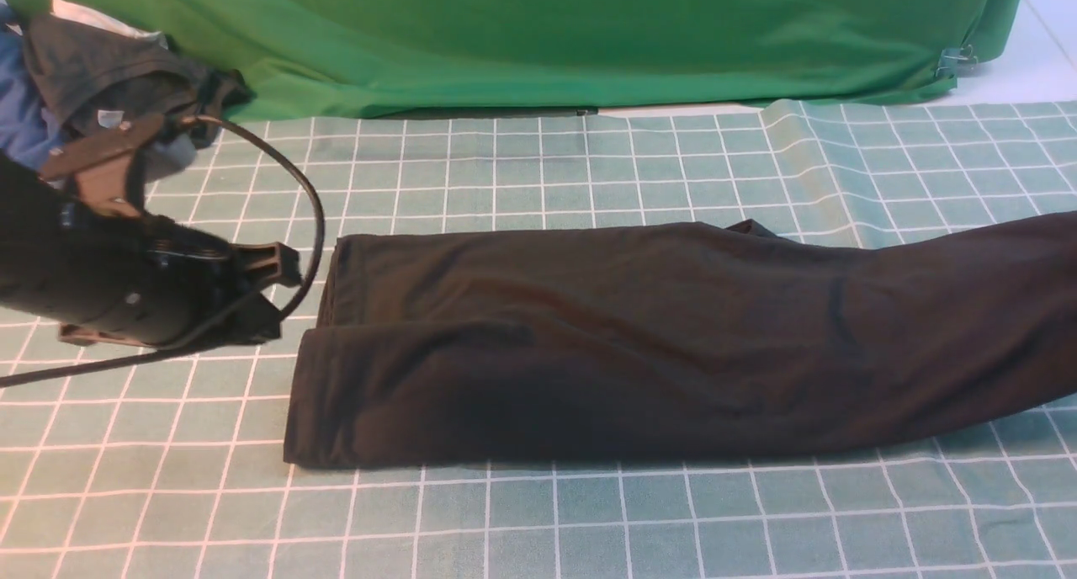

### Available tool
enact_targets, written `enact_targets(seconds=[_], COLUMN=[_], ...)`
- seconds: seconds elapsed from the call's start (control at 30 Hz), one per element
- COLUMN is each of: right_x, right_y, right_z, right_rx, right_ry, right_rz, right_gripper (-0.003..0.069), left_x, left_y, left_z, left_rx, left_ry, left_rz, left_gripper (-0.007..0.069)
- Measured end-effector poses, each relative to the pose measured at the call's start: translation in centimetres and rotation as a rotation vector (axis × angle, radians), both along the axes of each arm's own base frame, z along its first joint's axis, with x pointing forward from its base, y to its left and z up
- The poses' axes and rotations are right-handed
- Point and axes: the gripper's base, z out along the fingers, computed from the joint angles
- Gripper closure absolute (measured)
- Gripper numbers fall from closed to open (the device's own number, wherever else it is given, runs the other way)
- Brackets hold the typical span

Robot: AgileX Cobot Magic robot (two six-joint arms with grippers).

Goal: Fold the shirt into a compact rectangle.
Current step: 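Fold the right end of the dark garment over onto its left end with the right gripper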

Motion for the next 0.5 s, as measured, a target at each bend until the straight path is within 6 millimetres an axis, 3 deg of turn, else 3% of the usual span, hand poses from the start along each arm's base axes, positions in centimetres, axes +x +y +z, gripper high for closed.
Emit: enact_targets(seconds=[0.07, 0.3, 0.5], right_x=[0.0, 0.0, 0.0], right_y=[0.0, 0.1, 0.1], right_z=[0.0, 0.0, 0.0], right_rx=[0.002, 0.007, 0.007], right_ry=[0.000, -0.001, -0.004], right_rz=[-0.001, -0.002, -0.003], right_gripper=[0.0617, 0.0615, 0.0615], left_x=[0.7, 4.7, 7.1], left_y=[-0.4, -5.5, -5.5], left_z=[-0.7, -3.4, -6.2], left_rx=[-0.005, -0.006, -0.008], left_ry=[0.022, 0.047, 0.114], left_rz=[-0.019, -0.166, -0.113], left_gripper=[0.0613, 0.0613, 0.0613])
